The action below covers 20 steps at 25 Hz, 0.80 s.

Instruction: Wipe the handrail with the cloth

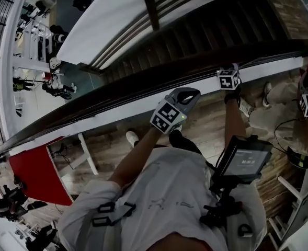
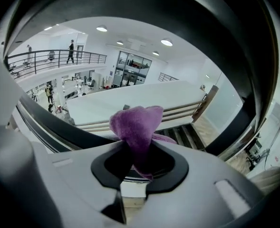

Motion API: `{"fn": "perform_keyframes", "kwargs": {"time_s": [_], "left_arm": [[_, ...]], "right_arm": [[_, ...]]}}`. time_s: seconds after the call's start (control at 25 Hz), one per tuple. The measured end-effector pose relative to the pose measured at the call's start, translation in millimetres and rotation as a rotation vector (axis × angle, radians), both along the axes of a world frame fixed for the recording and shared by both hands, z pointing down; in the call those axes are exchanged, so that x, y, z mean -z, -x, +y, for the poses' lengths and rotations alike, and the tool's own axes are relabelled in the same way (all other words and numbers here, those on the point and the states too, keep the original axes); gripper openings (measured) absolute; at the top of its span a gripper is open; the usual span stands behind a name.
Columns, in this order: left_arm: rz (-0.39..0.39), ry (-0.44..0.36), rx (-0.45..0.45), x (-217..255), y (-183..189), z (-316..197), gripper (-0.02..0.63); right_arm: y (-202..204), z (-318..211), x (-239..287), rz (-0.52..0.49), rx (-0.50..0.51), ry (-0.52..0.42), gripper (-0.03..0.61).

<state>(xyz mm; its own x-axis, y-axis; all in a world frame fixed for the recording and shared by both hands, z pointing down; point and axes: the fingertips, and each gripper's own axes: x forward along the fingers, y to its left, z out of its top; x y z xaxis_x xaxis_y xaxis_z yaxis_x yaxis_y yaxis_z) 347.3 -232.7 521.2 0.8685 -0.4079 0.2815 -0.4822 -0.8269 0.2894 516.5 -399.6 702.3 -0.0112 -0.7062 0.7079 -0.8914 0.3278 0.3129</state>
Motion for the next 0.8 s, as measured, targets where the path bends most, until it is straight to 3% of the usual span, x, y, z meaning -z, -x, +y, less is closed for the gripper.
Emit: {"fn": "perform_keyframes", "kwargs": {"time_s": [0.16, 0.28, 0.4, 0.6, 0.8], "left_arm": [[0.022, -0.012, 0.027, 12, 10, 5, -0.002], [0.029, -0.021, 0.087, 14, 41, 10, -0.002], [0.022, -0.016, 0.173, 9, 86, 16, -0.002], [-0.004, -0.016, 0.367, 10, 183, 28, -0.002], [-0.025, 0.006, 0.593, 11, 299, 65, -0.002]], "right_arm": [[-53, 5, 21, -0.001, -0.180, 0.018, 0.071], [-30, 19, 10, -0.032, -0.185, 0.035, 0.071], [52, 46, 9, -0.090, -0.028, 0.043, 0.071], [230, 115, 8, -0.228, 0.250, 0.097, 0.072], [396, 189, 2, -0.253, 0.582, 0.163, 0.072]]}}
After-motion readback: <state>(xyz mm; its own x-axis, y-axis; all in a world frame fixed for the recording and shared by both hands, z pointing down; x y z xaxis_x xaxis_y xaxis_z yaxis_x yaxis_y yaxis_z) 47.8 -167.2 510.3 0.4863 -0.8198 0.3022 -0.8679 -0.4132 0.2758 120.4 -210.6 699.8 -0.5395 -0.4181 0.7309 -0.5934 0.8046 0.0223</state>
